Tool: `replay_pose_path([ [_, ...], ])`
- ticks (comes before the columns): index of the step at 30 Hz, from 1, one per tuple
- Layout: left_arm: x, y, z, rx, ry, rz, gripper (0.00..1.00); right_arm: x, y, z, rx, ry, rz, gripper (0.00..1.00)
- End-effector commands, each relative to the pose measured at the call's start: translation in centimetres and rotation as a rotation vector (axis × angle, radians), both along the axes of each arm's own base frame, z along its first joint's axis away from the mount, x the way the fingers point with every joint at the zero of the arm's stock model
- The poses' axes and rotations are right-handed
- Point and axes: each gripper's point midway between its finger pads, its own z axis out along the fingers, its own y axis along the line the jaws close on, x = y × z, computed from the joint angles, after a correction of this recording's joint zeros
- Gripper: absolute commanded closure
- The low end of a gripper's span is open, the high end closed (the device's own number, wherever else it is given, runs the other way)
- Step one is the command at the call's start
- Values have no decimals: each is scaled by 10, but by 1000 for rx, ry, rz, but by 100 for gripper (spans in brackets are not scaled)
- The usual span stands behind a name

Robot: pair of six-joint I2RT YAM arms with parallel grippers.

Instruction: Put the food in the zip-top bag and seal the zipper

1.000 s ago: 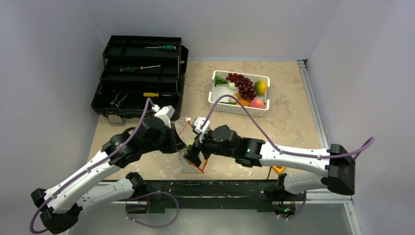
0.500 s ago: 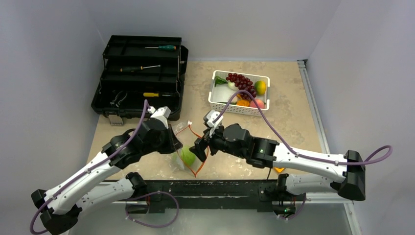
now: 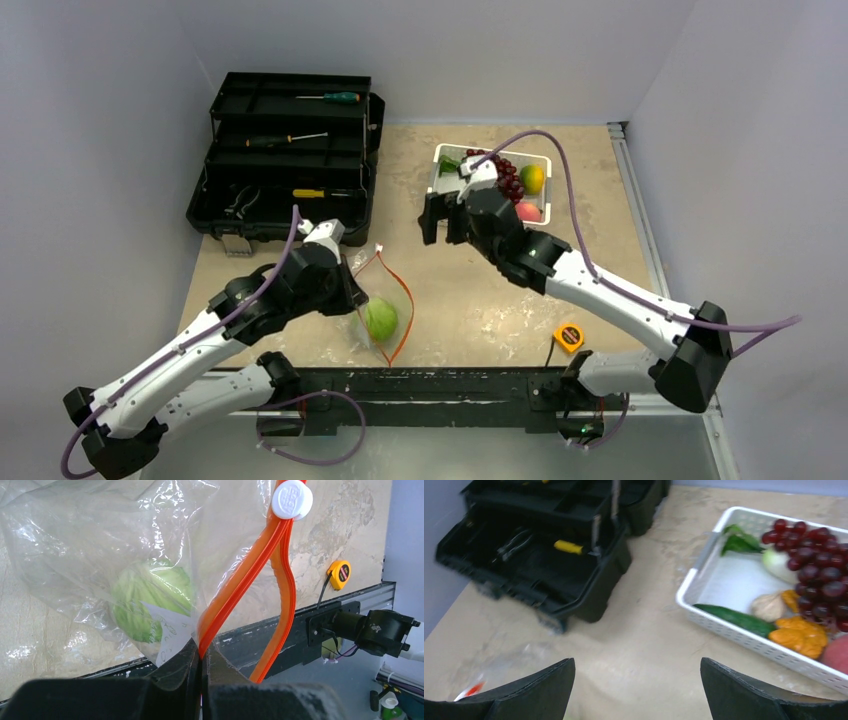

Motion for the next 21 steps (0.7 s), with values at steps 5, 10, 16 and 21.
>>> replay_pose_path([
  [5, 3, -4, 11, -28, -14, 12, 100, 94, -60, -18, -14, 101, -348, 2],
  [10, 2, -4, 10, -27, -4, 12, 100, 135, -74, -50, -45, 177, -407, 4],
  [16, 2, -5, 9, -23, 2, 8, 100, 176, -80, -81, -136, 189, -470, 8],
  [21, 1, -4, 9, -20, 3, 9, 100, 198, -81, -108, -181, 215, -481, 17],
])
